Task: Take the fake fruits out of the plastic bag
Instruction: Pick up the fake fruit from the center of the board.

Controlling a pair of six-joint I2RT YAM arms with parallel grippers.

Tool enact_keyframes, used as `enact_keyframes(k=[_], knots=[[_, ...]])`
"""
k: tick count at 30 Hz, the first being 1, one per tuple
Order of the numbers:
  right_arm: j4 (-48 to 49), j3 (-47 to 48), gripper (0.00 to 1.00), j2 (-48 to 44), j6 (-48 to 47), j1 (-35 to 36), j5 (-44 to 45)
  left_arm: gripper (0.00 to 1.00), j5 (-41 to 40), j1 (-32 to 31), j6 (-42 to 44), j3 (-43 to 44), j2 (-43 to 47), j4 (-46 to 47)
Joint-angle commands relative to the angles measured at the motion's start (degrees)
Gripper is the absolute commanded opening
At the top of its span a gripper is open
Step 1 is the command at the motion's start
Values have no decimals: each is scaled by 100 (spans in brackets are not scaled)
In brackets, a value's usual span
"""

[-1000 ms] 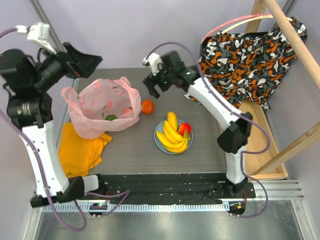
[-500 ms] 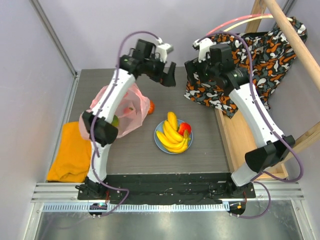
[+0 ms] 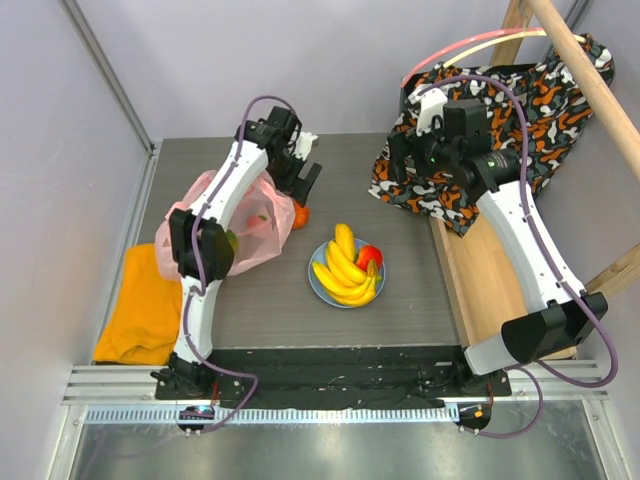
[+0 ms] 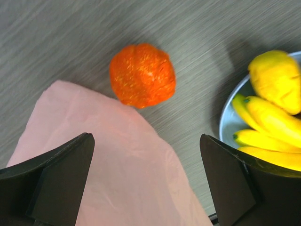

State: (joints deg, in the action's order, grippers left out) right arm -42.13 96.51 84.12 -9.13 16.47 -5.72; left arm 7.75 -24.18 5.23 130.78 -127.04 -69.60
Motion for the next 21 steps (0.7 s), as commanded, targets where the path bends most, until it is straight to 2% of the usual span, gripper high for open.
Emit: enact_keyframes(k=[1, 4, 10, 19, 21], knots=[[240, 131, 100, 52, 122, -30, -395, 100, -345, -25, 153, -219, -22, -11], [240, 184, 100, 131, 130, -47, -474, 100, -21, 62, 66, -18, -284, 113], [223, 70, 99, 184, 148, -56, -545, 100, -19, 63, 74, 527, -909, 175], [214, 96, 100, 298, 130, -109, -571, 100, -397, 63, -14, 765, -1332, 219], [205, 166, 100, 342, 122, -109, -589, 90, -275, 63, -5, 730, -1332, 193]])
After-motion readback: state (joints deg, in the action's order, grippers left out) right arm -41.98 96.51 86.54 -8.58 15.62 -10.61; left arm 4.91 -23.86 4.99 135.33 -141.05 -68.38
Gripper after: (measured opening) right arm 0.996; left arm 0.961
